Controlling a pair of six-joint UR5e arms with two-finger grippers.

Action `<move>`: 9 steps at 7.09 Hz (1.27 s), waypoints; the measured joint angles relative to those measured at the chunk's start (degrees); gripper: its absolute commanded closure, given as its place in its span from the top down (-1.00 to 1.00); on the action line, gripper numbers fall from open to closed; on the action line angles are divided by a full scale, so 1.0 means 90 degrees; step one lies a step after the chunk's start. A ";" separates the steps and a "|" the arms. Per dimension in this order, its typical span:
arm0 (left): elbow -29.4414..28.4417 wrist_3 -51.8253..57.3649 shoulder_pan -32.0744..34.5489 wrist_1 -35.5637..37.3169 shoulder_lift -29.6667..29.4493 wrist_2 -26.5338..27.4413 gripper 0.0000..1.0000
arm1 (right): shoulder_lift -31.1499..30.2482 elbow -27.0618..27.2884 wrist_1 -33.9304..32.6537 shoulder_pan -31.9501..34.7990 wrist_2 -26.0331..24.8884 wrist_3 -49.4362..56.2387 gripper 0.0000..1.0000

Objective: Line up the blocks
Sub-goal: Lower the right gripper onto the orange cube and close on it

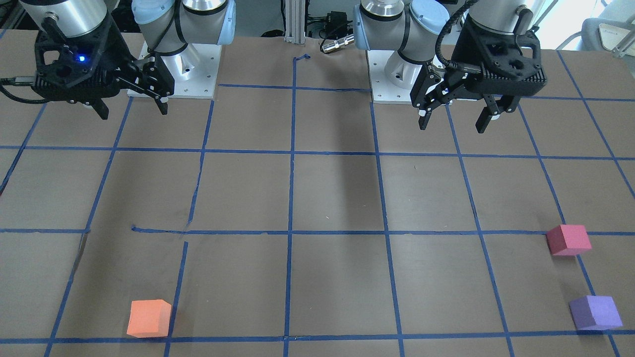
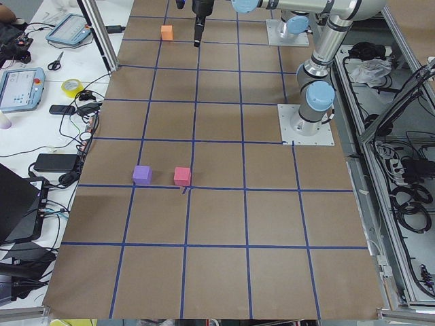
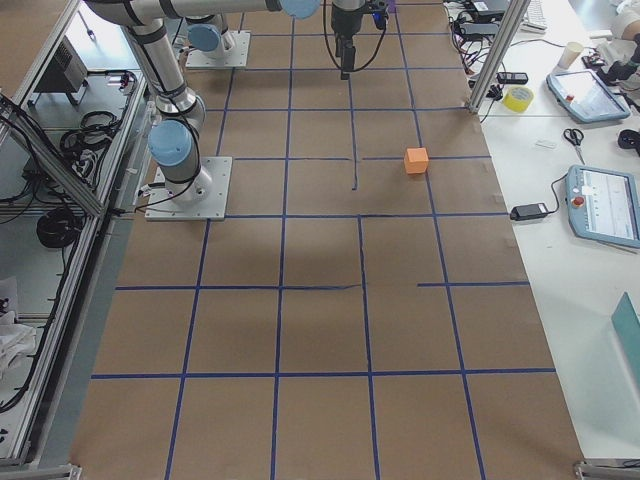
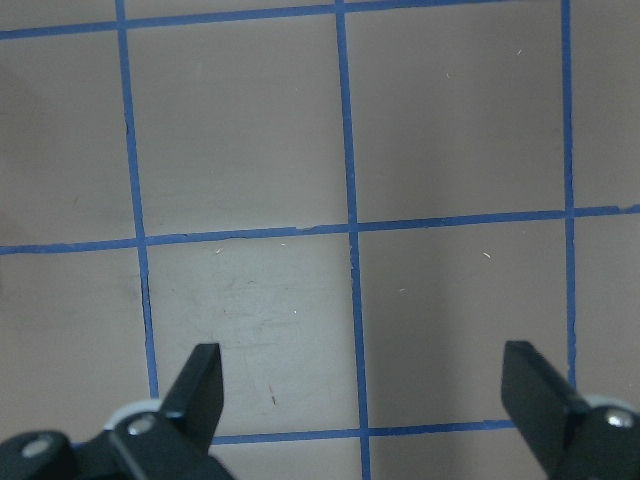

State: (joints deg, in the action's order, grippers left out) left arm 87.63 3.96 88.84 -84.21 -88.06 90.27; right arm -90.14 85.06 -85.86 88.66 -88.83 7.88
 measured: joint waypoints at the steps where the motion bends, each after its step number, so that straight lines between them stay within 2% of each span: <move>1: 0.0000 0.0000 0.0000 0.0001 -0.0001 -0.0001 1.00 | 0.0052 -0.0004 -0.0300 -0.0010 0.0006 -0.0017 1.00; 3: 0.0000 0.0000 -0.0003 0.0001 0.0004 -0.0001 1.00 | 0.0675 -0.0071 -0.1075 -0.0022 0.0011 -0.0052 1.00; 7: 0.0003 0.0000 0.0001 0.0001 0.0003 -0.0001 1.00 | 0.3022 -0.0212 -0.3606 -0.0182 -0.0175 -0.0025 1.00; 9: 0.0002 0.0000 0.0002 -0.0004 0.0001 -0.0001 1.00 | 0.3756 -0.0415 -0.4113 -0.0304 -0.0262 -0.0002 1.00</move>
State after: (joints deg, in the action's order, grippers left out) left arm 87.65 3.95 88.86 -84.25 -88.05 90.26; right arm -56.34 81.33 -122.87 85.92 -91.19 7.86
